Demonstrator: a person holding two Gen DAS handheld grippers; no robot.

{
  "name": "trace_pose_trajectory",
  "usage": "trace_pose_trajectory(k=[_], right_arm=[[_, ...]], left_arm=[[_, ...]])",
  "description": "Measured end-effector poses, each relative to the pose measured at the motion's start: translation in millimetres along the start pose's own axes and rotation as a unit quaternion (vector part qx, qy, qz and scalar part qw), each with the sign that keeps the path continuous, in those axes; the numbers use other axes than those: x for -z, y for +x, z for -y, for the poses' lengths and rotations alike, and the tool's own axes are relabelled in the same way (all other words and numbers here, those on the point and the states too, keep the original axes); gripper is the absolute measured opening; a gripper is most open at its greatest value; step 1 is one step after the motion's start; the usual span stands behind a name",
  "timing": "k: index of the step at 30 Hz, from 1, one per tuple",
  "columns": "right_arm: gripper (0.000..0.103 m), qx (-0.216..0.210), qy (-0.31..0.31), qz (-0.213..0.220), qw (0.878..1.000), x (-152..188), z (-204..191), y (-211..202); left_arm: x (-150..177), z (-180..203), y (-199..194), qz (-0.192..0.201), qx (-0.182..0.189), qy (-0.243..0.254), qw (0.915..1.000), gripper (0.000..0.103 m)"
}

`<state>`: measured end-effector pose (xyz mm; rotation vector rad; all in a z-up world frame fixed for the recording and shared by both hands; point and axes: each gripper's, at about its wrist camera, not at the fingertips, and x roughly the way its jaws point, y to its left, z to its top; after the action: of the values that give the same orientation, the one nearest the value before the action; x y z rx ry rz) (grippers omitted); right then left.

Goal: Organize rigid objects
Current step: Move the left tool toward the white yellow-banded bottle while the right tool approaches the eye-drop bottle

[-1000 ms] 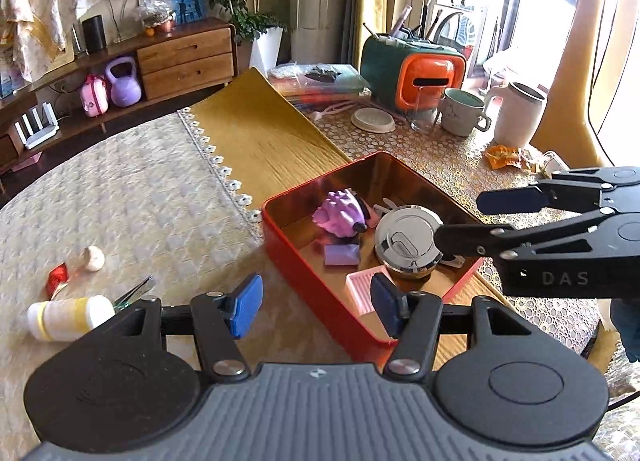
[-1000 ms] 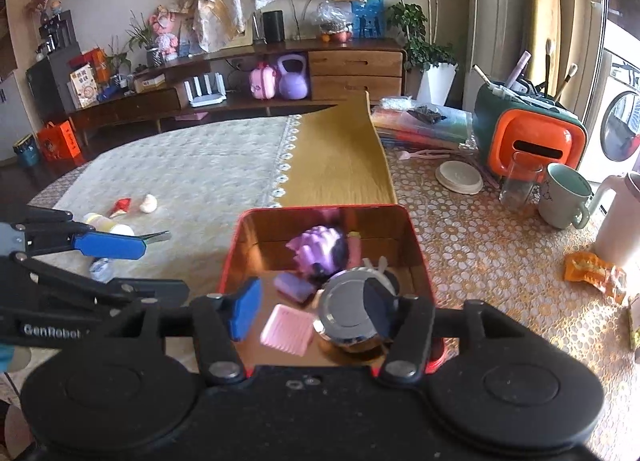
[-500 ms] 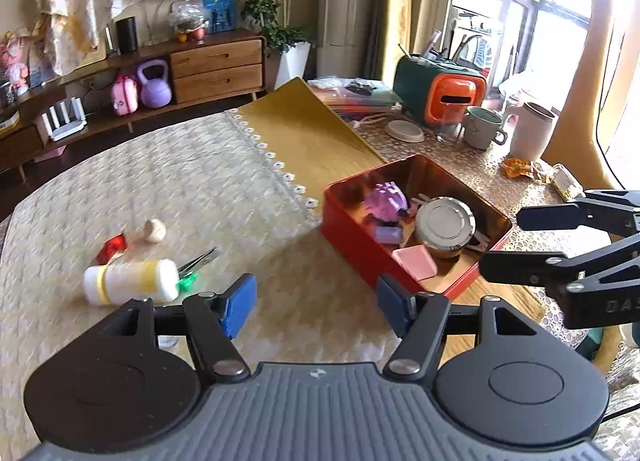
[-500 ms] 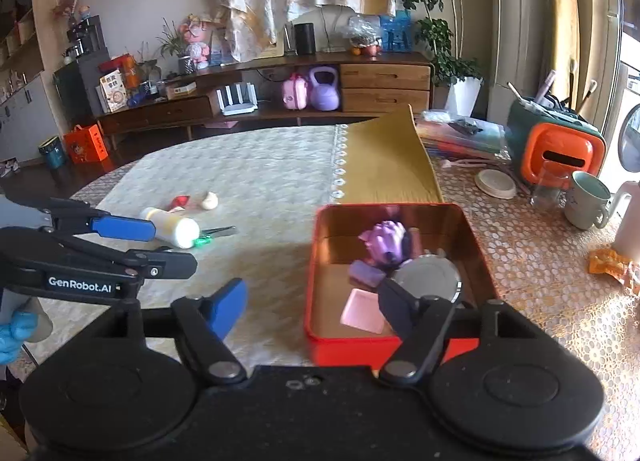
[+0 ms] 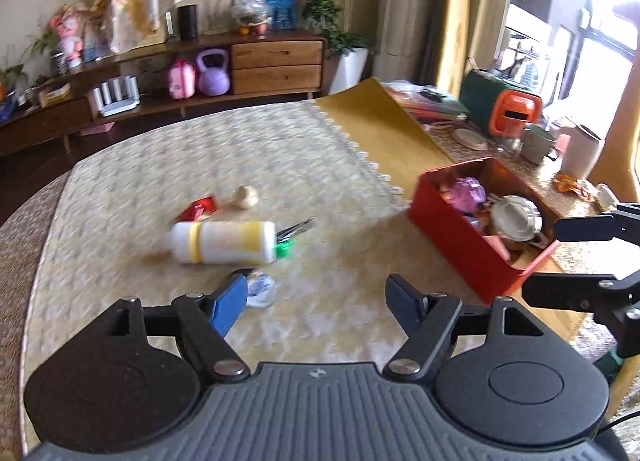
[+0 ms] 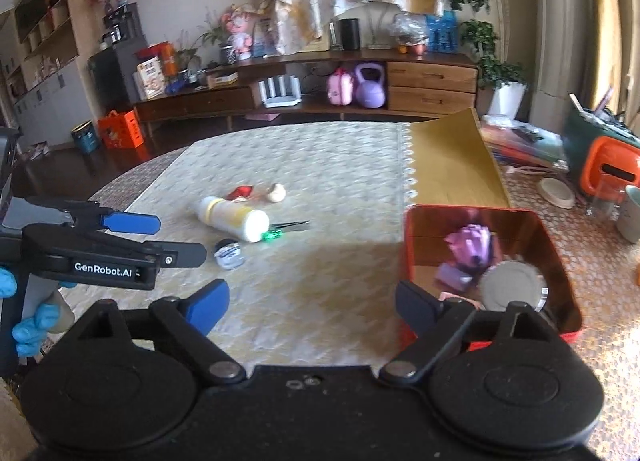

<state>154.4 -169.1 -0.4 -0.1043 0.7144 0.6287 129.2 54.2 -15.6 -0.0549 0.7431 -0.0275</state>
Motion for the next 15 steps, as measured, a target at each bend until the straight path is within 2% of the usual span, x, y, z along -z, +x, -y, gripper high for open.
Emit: trace_pose_trajectory(k=[2, 9, 15], right_arm=[[0.093, -0.008, -0.007, -0.005, 1.000, 0, -8, 9], [0.102, -0.036, -0.030, -0.017, 0.999, 0, -36, 39], [0.103, -0.051, -0.048, -0.033, 0.997, -3, -51, 63]], left_arm=[[5, -12, 0, 0.002, -0.010, -0.012, 0.9999, 0.081], [13, -52, 7, 0.014, -0.052, -0.049, 0.9973, 0.084], [15, -71, 24, 0.007, -0.058, -0.067, 0.9960, 0.085]])
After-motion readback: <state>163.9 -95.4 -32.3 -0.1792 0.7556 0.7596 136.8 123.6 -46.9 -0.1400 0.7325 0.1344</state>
